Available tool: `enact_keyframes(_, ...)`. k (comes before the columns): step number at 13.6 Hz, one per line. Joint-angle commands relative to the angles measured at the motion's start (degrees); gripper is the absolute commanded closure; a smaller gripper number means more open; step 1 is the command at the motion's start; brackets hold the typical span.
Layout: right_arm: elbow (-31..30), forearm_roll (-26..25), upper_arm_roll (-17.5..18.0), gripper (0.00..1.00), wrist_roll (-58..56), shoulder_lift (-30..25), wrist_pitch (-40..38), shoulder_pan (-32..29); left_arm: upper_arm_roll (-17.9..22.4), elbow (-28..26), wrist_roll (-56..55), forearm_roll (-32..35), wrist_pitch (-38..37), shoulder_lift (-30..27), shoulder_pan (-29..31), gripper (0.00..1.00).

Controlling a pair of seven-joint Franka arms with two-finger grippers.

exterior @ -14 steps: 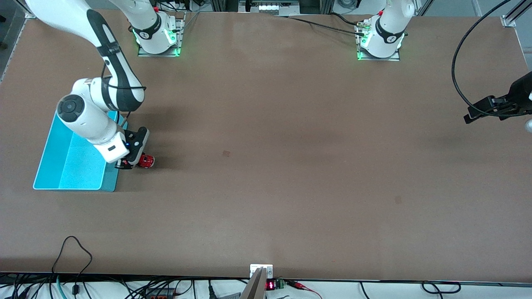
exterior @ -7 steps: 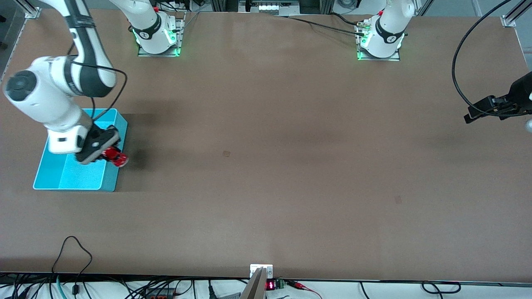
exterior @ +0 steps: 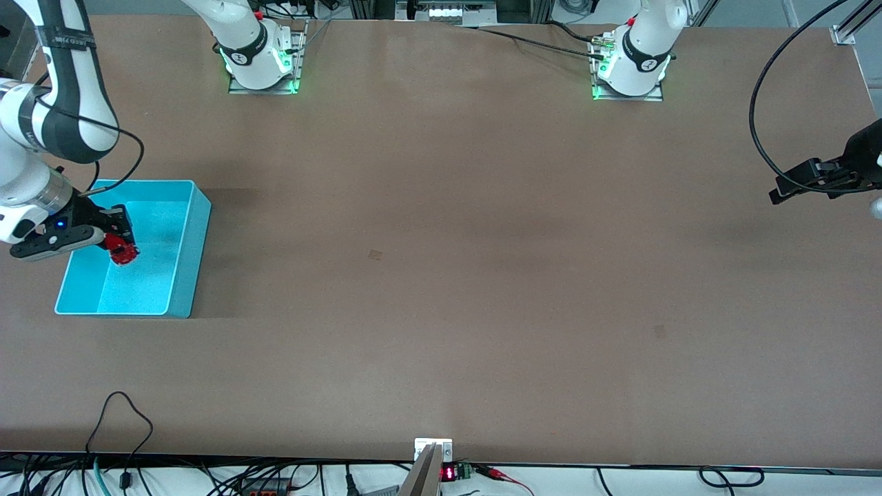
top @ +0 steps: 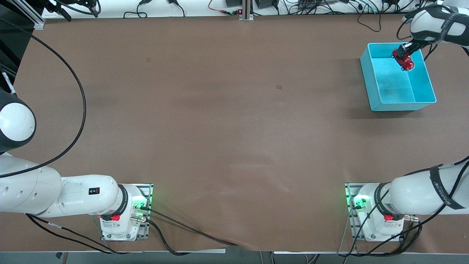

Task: Wind red beetle toy and store in blue box
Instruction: 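Lower the red car into the blue box with the right gripper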

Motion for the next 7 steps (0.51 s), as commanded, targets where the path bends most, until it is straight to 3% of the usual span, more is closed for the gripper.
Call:
enact_keyframes(1,-0.01,0.04,-2.20,1.00,7.18,3.31,0.11,0.18,-0.25,-0.43,1.50,-0.08,-0.79,-0.89,0.29,0.00)
enact_keyframes(7,-5.53,0.30,-2.47,1.00,14.33,6.04,5.01,-0.34,-0.78,-0.34,1.50,-0.08,0.70,-0.89,-0.15,0.00)
